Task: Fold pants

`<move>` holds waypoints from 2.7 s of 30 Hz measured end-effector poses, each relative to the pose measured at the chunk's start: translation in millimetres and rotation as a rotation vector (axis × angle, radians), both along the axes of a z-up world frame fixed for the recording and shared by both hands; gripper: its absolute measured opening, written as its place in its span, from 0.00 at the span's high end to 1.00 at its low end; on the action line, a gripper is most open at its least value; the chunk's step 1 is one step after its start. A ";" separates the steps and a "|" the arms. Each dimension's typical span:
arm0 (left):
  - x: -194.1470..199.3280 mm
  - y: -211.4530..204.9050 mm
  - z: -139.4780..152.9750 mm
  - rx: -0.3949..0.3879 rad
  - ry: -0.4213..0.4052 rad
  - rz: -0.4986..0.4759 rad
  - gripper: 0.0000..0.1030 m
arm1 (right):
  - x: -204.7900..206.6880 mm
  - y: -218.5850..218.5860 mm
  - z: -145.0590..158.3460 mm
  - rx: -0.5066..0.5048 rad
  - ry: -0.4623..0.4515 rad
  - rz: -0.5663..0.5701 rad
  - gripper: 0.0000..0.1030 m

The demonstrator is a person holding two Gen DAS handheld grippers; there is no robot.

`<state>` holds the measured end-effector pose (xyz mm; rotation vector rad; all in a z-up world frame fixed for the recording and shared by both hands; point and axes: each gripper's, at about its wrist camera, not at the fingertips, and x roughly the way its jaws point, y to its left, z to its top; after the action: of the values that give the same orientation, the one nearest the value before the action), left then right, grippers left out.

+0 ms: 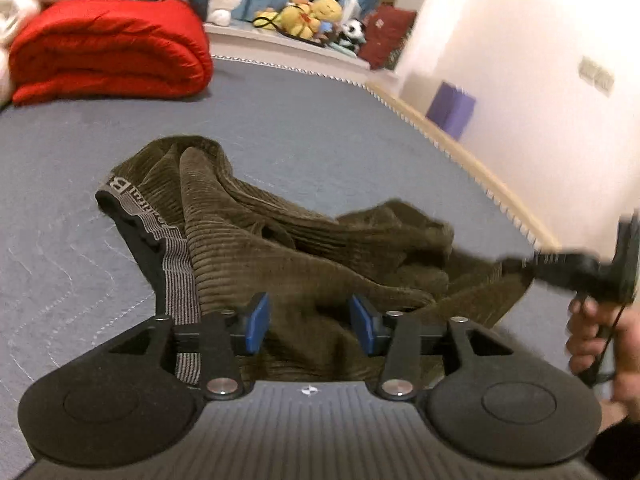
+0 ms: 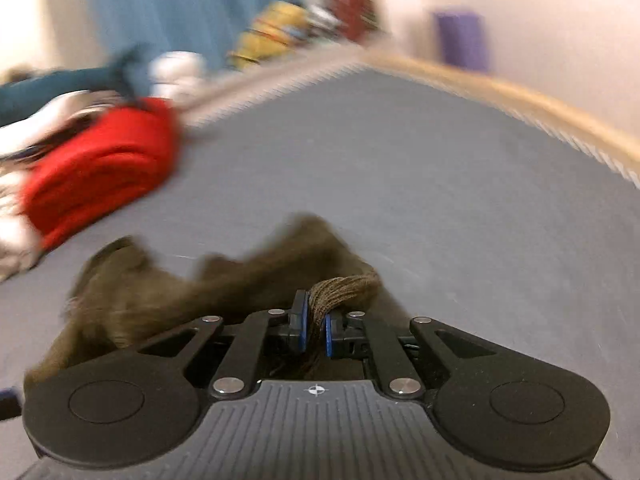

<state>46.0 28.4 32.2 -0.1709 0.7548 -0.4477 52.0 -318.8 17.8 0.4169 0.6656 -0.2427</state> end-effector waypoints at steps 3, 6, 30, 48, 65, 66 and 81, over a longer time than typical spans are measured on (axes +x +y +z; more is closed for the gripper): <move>7.4 18.4 -1.8 -0.063 0.030 0.050 0.44 | 0.6 -20.8 -1.0 0.019 0.002 -0.070 0.93; 16.6 26.2 -6.4 -0.019 0.046 0.092 0.44 | 2.4 -23.1 4.0 -0.048 -0.003 -0.115 0.93; 42.9 74.7 -25.8 -0.021 0.160 0.271 0.86 | -5.1 60.4 34.7 -0.427 -0.268 -0.104 0.45; 51.1 95.0 -37.3 -0.093 0.212 0.354 0.56 | -22.9 228.5 -8.4 -0.576 -0.221 0.828 0.47; 86.0 66.2 -106.1 -0.054 0.259 0.282 0.43 | -55.4 273.0 -41.1 -0.734 -0.177 1.125 0.36; 86.1 58.8 -106.5 -0.007 0.231 0.266 0.44 | -55.0 273.2 -42.3 -0.762 -0.186 1.129 0.36; -2.3 191.2 5.0 0.050 0.040 0.855 0.94 | -38.5 214.7 20.1 -0.510 -0.351 0.736 0.37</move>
<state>43.7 219.5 37.2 -0.4318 0.6621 0.3871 13.4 -104.1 37.9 -0.2835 0.3545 0.3541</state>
